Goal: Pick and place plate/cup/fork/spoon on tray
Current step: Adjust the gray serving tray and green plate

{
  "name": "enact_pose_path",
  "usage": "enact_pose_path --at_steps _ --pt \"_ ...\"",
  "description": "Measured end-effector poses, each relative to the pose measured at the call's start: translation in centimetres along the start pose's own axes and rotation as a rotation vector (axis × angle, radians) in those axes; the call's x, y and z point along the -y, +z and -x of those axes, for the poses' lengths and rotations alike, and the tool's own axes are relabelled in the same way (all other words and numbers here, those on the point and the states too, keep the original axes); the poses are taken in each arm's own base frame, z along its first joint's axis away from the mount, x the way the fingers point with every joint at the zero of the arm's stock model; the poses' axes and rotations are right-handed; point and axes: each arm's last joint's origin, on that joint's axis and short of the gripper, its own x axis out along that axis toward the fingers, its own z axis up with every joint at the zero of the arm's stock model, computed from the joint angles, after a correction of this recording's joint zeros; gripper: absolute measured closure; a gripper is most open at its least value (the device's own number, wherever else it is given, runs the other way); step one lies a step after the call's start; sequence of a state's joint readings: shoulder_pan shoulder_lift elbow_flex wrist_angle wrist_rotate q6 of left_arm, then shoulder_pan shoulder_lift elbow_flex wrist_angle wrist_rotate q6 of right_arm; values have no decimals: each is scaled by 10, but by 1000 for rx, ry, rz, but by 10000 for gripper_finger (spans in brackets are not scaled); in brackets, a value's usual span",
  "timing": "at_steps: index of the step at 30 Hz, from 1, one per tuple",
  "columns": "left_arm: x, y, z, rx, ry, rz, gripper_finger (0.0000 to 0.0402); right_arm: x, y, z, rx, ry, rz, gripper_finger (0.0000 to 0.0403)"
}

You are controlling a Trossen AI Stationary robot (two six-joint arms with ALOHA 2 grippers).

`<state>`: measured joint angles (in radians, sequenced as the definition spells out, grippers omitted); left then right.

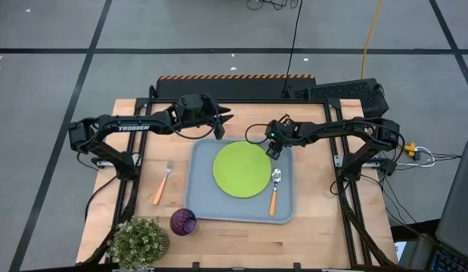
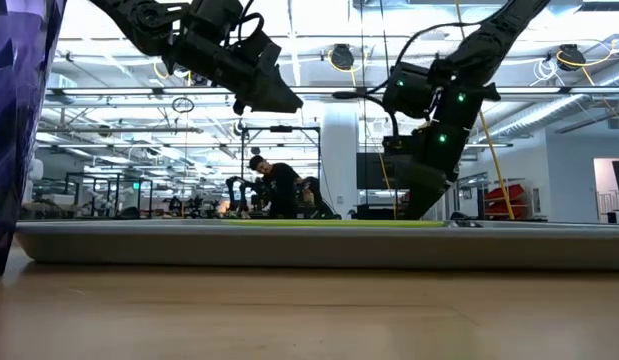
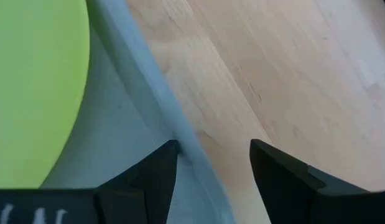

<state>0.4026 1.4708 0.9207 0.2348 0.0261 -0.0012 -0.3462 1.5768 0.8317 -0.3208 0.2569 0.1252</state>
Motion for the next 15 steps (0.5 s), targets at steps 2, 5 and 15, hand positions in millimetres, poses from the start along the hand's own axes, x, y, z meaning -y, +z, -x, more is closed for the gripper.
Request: enact_pose_path --at_steps 2,5,15 --pt "0 0 0 0 0 0 273 2 -5 -3 -4 -3 -3 209" --pt "0 0 0 0 0 -2 273 5 -9 -7 -8 -9 -14 209" --pt "0 0 0 0 0 -12 273 15 -1 -11 98 -28 -9 209"
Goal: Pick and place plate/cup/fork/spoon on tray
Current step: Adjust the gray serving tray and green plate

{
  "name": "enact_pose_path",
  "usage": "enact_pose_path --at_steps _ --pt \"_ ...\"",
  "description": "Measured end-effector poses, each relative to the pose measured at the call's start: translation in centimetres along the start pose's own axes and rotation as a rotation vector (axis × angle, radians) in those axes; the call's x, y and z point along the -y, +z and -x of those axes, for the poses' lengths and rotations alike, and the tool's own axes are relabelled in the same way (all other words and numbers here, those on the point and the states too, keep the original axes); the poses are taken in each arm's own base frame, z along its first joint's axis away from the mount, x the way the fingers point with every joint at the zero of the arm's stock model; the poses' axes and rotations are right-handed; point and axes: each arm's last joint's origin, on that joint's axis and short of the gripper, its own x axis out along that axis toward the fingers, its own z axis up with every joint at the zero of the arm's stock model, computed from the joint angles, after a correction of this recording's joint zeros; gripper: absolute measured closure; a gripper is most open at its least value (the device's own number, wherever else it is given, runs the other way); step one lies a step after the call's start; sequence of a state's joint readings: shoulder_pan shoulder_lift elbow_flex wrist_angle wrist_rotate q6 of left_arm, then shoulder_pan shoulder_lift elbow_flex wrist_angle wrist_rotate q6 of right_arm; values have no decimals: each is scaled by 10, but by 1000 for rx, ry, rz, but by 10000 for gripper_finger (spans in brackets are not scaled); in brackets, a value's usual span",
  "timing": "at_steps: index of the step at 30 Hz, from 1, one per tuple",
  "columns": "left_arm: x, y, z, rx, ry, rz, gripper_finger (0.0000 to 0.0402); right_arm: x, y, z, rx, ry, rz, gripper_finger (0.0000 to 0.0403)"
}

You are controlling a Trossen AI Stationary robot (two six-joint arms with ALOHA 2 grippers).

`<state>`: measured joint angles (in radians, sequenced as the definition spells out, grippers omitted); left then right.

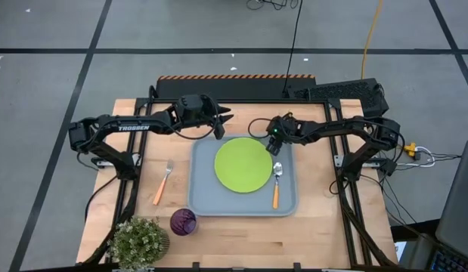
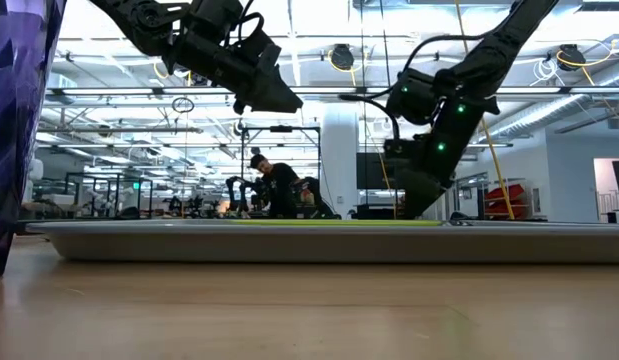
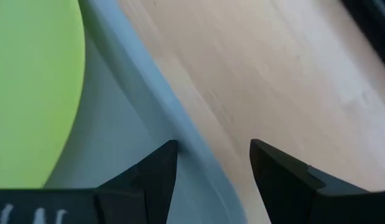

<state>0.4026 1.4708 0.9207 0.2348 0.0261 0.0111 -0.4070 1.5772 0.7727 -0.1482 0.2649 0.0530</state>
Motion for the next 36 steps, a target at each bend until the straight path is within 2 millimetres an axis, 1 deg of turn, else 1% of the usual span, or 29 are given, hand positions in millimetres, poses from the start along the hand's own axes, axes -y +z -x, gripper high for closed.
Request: enact_pose_path --at_steps 15,20,27,29,32,34,36 --pt "0 0 0 0 0 -13 273 12 1 -2 2 -46 26 209" --pt "0 0 0 0 0 -13 273 8 5 8 42 -34 26 209" --pt "0 0 0 2 0 -13 273 6 13 35 146 -7 -23 209" --pt "0 0 0 3 0 -15 273 5 14 44 172 9 -44 209" --pt "0 0 0 3 0 -30 273 3 12 54 154 102 -107 209" --pt "0 0 0 3 0 -33 273 4 8 58 107 165 -246 209" --pt "0 0 0 4 0 -33 273 7 1 59 20 214 -359 209"
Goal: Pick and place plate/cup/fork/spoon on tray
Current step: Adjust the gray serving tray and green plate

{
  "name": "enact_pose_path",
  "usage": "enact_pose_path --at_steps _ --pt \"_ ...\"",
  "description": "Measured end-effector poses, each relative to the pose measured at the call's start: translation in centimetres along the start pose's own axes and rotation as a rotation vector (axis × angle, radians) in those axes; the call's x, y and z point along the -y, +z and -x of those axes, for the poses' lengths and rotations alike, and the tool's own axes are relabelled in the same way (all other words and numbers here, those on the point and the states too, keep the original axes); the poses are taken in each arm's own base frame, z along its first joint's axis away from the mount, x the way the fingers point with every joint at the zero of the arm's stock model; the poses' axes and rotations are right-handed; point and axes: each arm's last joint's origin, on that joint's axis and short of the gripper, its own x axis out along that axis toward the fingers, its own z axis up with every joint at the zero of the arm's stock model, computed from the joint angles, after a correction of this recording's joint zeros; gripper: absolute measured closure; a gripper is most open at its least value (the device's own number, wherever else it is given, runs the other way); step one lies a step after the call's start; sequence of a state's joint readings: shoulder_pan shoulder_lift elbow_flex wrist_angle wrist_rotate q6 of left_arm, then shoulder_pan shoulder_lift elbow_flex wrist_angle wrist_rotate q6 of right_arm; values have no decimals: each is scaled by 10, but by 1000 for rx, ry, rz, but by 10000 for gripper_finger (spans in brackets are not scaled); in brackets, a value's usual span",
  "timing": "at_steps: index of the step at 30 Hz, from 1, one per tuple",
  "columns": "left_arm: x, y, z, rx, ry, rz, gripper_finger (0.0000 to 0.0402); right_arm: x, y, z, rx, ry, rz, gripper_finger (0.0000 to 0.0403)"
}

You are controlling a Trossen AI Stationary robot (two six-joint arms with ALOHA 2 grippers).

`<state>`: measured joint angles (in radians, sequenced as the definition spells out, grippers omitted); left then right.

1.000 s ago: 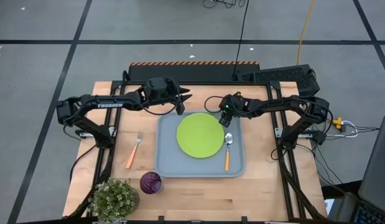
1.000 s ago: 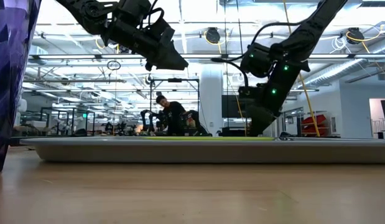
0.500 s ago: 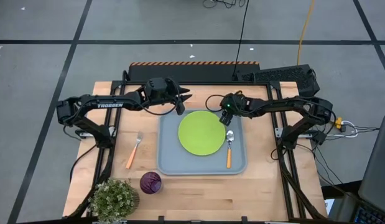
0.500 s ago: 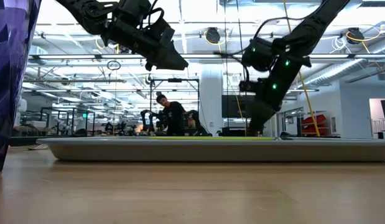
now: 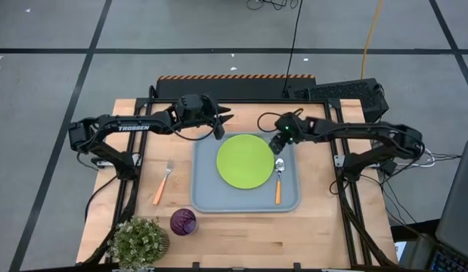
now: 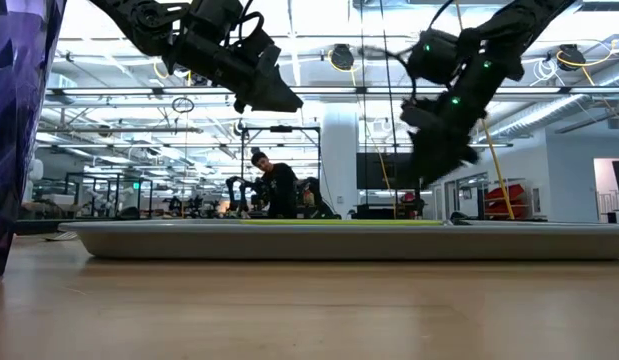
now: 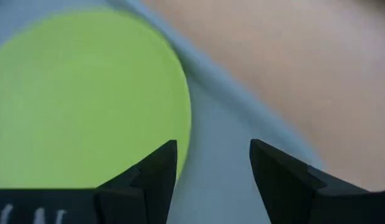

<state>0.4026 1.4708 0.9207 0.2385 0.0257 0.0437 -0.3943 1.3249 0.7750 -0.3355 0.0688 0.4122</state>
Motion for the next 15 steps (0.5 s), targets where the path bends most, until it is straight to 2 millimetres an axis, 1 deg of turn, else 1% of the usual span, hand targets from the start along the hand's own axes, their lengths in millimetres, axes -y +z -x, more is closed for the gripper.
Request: enact_pose_path --at_steps 2,5,10,15 --pt "0 0 0 3 0 -3 273 4 -6 1 -72 -9 -31 209" --pt "0 2 0 17 1 -4 273 6 -11 -1 -121 -38 -35 209" --pt "0 3 0 29 0 -5 273 0 -6 -9 -104 51 -50 209" --pt "0 4 0 42 0 -9 273 -1 -6 -15 -116 77 -64 209"
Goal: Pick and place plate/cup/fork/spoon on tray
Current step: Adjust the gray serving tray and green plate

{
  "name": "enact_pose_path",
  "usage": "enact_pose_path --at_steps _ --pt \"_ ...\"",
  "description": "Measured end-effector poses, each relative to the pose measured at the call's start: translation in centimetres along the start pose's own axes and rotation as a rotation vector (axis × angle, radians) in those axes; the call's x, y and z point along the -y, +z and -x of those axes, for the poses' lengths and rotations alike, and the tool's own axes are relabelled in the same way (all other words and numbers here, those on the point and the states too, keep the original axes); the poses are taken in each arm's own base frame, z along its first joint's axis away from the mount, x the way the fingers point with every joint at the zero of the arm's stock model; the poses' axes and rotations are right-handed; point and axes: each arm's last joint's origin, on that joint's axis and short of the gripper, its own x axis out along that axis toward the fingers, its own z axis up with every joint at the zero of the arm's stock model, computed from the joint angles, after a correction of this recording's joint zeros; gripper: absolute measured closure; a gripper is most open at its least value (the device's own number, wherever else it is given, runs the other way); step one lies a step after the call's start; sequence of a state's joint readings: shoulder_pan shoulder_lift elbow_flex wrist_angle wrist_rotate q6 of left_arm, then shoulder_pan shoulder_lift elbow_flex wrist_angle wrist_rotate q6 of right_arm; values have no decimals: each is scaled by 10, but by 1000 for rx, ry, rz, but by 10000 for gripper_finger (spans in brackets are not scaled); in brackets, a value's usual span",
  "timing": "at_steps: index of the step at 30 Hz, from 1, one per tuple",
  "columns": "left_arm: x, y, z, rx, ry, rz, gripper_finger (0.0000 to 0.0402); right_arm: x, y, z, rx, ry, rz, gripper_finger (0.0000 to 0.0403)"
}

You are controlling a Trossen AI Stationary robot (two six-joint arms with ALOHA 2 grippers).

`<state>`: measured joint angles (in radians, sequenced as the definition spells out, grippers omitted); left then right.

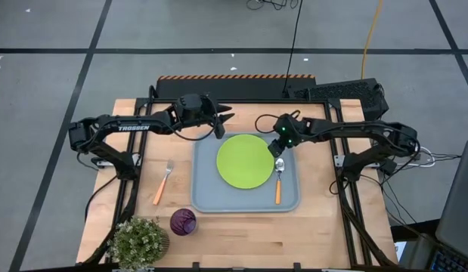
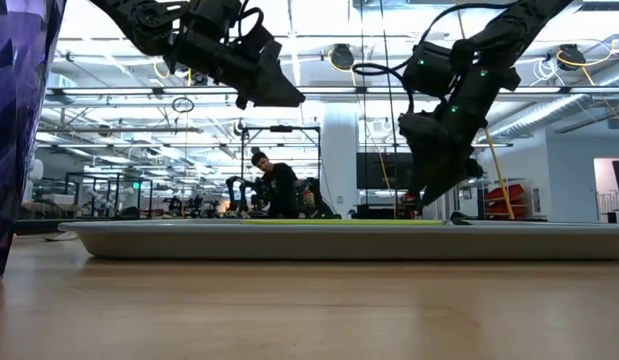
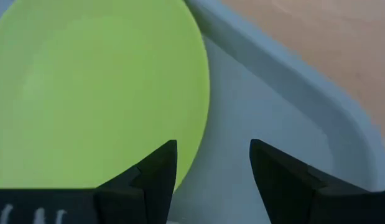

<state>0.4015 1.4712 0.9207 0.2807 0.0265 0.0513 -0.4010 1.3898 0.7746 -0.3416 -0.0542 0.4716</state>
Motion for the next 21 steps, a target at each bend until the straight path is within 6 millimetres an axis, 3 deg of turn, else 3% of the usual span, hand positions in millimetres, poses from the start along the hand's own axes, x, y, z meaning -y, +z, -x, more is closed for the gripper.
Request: enact_pose_path --at_steps 16,21 --pt "0 1 0 9 0 -16 273 0 1 0 0 23 -12 209" --pt "0 1 0 9 -1 -16 273 0 1 -8 -16 13 -10 209"
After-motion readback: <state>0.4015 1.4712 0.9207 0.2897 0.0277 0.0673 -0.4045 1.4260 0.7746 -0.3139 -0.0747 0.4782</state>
